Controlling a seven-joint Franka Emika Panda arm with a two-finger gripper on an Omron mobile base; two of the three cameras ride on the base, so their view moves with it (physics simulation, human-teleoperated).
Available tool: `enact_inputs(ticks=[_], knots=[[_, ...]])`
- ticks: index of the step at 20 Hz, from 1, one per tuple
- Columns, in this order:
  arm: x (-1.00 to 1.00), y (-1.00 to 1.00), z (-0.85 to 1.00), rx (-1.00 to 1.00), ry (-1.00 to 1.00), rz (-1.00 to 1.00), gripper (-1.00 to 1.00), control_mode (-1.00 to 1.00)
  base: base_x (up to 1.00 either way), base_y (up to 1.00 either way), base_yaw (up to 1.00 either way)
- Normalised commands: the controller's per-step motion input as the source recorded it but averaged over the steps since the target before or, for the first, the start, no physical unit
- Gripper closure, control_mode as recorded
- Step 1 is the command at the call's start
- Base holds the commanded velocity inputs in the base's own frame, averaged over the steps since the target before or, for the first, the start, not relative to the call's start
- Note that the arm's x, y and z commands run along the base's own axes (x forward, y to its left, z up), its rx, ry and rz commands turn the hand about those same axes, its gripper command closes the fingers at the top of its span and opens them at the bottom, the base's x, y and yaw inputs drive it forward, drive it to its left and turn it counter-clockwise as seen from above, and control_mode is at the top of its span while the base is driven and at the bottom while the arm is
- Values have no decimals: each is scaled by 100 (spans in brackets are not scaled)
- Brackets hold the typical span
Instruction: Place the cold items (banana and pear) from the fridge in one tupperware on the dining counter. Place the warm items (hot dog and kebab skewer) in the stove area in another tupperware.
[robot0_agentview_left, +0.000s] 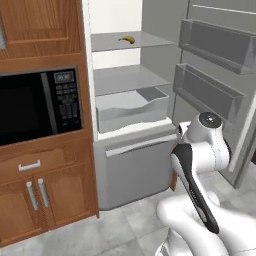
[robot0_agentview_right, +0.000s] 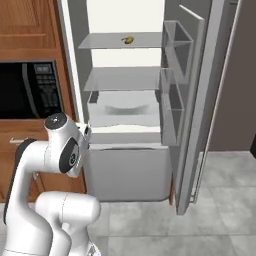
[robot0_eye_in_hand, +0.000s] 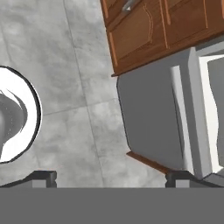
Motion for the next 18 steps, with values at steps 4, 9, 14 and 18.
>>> enact_inputs(ticks=[4, 9, 14, 18], knots=[[0, 0, 0, 0, 0, 0, -100, 100, 84, 0, 0], [0, 0, 0, 0, 0, 0, -100, 100, 81, 0, 0], [0, 0, 0, 0, 0, 0, -100, 100, 79, -11, 3], [0, 0, 0, 0, 0, 0, -100, 100, 69, -21, 3]])
